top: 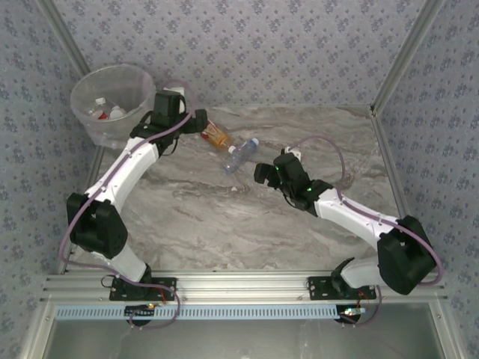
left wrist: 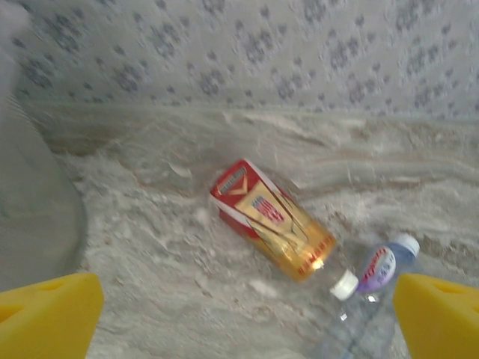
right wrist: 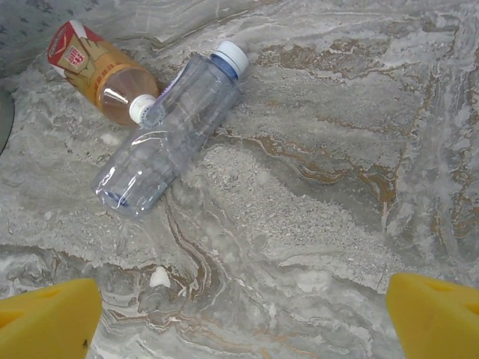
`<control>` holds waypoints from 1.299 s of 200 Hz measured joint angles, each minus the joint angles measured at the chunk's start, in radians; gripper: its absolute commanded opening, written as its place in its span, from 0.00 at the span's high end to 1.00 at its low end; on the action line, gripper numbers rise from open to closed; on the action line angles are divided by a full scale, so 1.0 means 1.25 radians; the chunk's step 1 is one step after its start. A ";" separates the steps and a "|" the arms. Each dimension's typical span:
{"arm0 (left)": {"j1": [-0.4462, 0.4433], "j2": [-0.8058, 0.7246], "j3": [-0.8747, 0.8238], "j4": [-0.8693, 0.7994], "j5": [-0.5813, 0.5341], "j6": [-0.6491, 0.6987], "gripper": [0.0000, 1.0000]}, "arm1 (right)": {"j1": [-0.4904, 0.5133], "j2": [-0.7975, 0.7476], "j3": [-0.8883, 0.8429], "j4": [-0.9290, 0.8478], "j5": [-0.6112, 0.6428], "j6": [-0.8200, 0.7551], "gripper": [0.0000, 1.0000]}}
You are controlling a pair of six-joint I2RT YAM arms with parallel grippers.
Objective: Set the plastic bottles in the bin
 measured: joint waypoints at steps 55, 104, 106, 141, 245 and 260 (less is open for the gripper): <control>-0.059 0.100 -0.022 -0.026 0.043 -0.002 0.01 | -0.001 0.016 0.026 -0.022 -0.001 0.024 0.00; -0.095 0.218 -0.005 -0.052 0.083 -0.010 0.01 | -0.004 0.016 0.027 -0.042 0.000 0.024 0.00; -0.097 0.222 -0.001 -0.054 0.084 -0.010 0.01 | -0.004 0.016 0.027 -0.044 0.000 0.024 0.00; -0.131 0.272 0.016 -0.058 0.098 -0.021 0.01 | -0.007 0.012 0.027 -0.053 0.000 0.023 0.00; -0.182 0.360 0.063 -0.054 0.121 -0.034 0.01 | -0.030 -0.038 0.007 -0.063 0.000 0.005 0.00; -0.197 0.365 0.069 -0.054 0.121 -0.027 0.01 | -0.032 -0.041 0.004 -0.066 0.000 0.005 0.00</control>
